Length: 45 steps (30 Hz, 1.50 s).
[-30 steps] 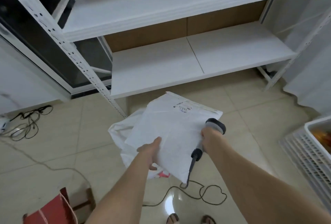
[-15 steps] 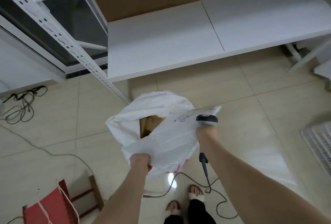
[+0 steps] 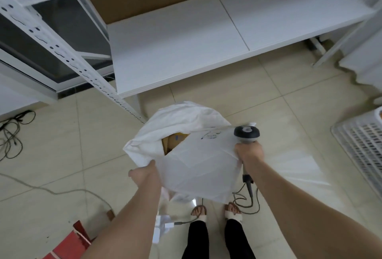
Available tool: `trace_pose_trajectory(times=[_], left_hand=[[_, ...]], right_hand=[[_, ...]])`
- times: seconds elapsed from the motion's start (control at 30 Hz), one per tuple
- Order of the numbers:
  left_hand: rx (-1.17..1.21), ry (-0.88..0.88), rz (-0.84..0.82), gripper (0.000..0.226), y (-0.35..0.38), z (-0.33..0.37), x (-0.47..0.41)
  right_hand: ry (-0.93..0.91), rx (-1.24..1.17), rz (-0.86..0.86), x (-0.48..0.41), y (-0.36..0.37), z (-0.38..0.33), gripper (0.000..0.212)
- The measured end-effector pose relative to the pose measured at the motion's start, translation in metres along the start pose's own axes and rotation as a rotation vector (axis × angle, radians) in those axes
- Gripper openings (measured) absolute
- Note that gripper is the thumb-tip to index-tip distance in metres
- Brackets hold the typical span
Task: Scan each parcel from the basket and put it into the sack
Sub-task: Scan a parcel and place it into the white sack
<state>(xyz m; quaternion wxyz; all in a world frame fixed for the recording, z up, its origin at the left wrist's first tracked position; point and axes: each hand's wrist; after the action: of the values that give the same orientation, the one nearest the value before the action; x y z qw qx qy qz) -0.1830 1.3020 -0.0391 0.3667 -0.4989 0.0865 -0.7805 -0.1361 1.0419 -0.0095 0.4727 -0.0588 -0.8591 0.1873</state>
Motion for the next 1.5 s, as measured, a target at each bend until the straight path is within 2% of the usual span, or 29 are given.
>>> trace_pose_trajectory(times=[0.03,0.1,0.2,0.27,0.37,0.43,0.5,0.6,0.67,0.7,0.73,0.83,0.93,1.03,1.1,1.17,1.27,1.33,1.4,1.43,1.47,1.5], left_hand=[[-0.117,0.073,0.004,0.049,-0.009,0.009,-0.003],[-0.493,0.153,-0.099,0.024,-0.024,0.022,-0.013],[-1.091,0.067,-0.268,0.016,-0.039,0.028,-0.022],[-1.335,0.043,-0.365,0.015,-0.042,0.026,-0.018],[-1.523,-0.127,-0.589,0.012,-0.042,0.021,-0.009],[-1.540,-0.234,-0.665,0.005,-0.039,0.014,-0.008],[-1.479,-0.196,-0.654,0.012,-0.033,0.000,-0.017],[-1.254,0.029,-0.478,0.009,-0.020,-0.014,-0.034],[-1.132,0.197,-0.295,0.015,-0.015,-0.016,-0.051],[-1.095,0.220,-0.242,0.019,-0.014,-0.016,-0.058],[-1.073,0.205,-0.229,0.019,-0.012,-0.017,-0.065],[-0.979,0.067,-0.329,0.014,-0.001,-0.023,-0.086],[-0.732,-0.047,-0.418,0.024,0.016,-0.025,-0.108],[-0.530,-0.078,-0.484,0.036,0.034,-0.026,-0.133],[-0.437,-0.022,-0.440,0.044,0.047,-0.025,-0.151],[-0.277,0.040,-0.323,0.045,0.059,-0.022,-0.171],[-0.110,0.079,-0.227,0.046,0.076,-0.020,-0.195],[-0.240,0.142,-0.181,0.046,0.084,-0.025,-0.200],[-0.639,0.247,-0.106,0.058,0.090,-0.032,-0.194],[-0.890,0.320,-0.071,0.069,0.093,-0.033,-0.185],[-1.124,0.430,-0.055,0.078,0.098,-0.034,-0.173],[-1.293,0.562,-0.098,0.082,0.103,-0.036,-0.163]], right_hand=[[0.016,0.011,0.001,0.002,0.002,0.000,0.008],[0.048,0.015,-0.010,0.007,0.008,0.002,0.012],[0.057,0.011,-0.044,0.010,0.017,0.008,0.012],[0.059,0.005,-0.067,0.010,0.024,0.014,0.012],[0.082,0.002,-0.121,0.008,0.034,0.025,0.013],[0.101,0.015,-0.171,0.009,0.040,0.031,0.010],[0.077,0.003,-0.198,0.004,0.047,0.036,0.013],[0.010,-0.061,-0.194,-0.012,0.058,0.039,0.019],[0.008,-0.104,-0.169,-0.029,0.065,0.040,0.017],[0.024,-0.111,-0.156,-0.038,0.069,0.041,0.016],[0.055,-0.117,-0.151,-0.048,0.072,0.045,0.014],[0.133,-0.114,-0.141,-0.074,0.084,0.058,0.011],[0.126,-0.141,-0.125,-0.101,0.098,0.063,0.022],[0.117,-0.219,-0.097,-0.127,0.113,0.053,0.025],[0.063,-0.238,-0.066,-0.146,0.120,0.039,0.026],[0.005,-0.263,-0.035,-0.165,0.123,0.025,0.026],[-0.003,-0.260,0.007,-0.183,0.121,0.026,0.021],[0.077,-0.272,0.047,-0.191,0.118,0.047,0.024],[0.184,-0.281,0.037,-0.187,0.115,0.071,0.024],[0.204,-0.333,0.006,-0.182,0.115,0.077,0.016],[0.231,-0.407,-0.046,-0.176,0.115,0.080,0.006],[0.259,-0.482,-0.097,-0.171,0.117,0.083,0.005]])
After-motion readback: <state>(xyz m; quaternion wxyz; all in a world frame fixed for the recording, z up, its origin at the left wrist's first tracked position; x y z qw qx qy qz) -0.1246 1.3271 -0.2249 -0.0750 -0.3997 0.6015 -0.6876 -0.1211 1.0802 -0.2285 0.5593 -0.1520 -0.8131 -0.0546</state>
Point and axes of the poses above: each hand's wrist, its own x-axis away from the middle knuckle, its own y-axis out of the palm, z = x × y, and after that the axes turned 10 degrees about -z, right-handed
